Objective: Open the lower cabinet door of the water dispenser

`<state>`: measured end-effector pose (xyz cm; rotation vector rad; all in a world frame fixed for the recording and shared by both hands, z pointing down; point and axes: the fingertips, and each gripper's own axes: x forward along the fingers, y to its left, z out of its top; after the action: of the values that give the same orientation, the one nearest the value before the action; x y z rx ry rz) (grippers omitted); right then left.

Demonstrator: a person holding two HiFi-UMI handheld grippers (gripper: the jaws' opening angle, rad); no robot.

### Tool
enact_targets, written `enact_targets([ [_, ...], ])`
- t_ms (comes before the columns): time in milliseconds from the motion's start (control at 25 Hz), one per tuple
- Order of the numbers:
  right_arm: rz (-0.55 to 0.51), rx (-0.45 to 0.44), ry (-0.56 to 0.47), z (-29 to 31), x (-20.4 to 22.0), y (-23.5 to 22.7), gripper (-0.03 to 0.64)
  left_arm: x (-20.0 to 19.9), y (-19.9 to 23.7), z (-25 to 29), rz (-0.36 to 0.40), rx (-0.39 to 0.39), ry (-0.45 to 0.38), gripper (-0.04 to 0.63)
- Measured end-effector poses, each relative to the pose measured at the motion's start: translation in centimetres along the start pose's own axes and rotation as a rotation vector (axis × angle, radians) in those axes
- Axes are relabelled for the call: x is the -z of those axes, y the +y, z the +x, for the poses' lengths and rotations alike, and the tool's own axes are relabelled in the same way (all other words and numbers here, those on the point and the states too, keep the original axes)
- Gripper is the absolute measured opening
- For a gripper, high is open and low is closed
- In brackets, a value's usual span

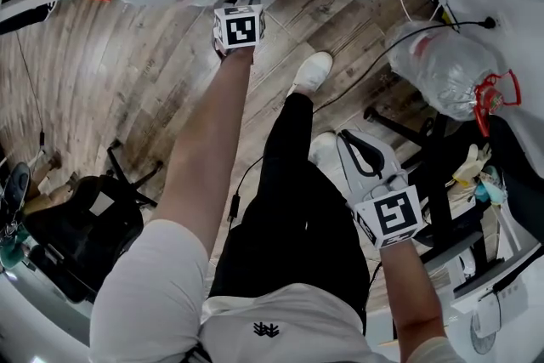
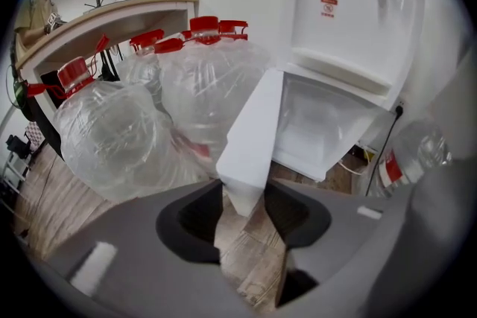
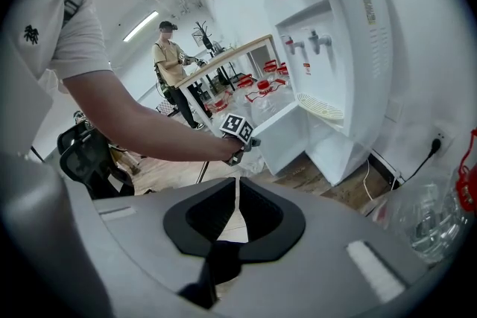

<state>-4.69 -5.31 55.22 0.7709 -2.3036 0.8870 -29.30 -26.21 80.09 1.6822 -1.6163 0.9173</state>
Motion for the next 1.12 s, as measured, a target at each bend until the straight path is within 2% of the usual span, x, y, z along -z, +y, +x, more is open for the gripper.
enact_targets([
  [480, -0.024, -0.009, 0.007, 1.8, -1.4, -0.8, 0.015, -1.6, 4.9, 0.9, 0.011, -0.056, 0.01, 0.216],
  [880, -0.045, -0.005, -0.003, 2.1, -2.5, -1.1, 0.015, -1.8, 4.6, 0.9, 0.011, -0.015, 0.006, 0.218],
  [1120, -0.071, 0.008, -0.025, 0.8, -3.6, -0.2, 0.015, -2.2, 4.9, -1.9, 0.001, -0.024, -0.003, 0.218],
])
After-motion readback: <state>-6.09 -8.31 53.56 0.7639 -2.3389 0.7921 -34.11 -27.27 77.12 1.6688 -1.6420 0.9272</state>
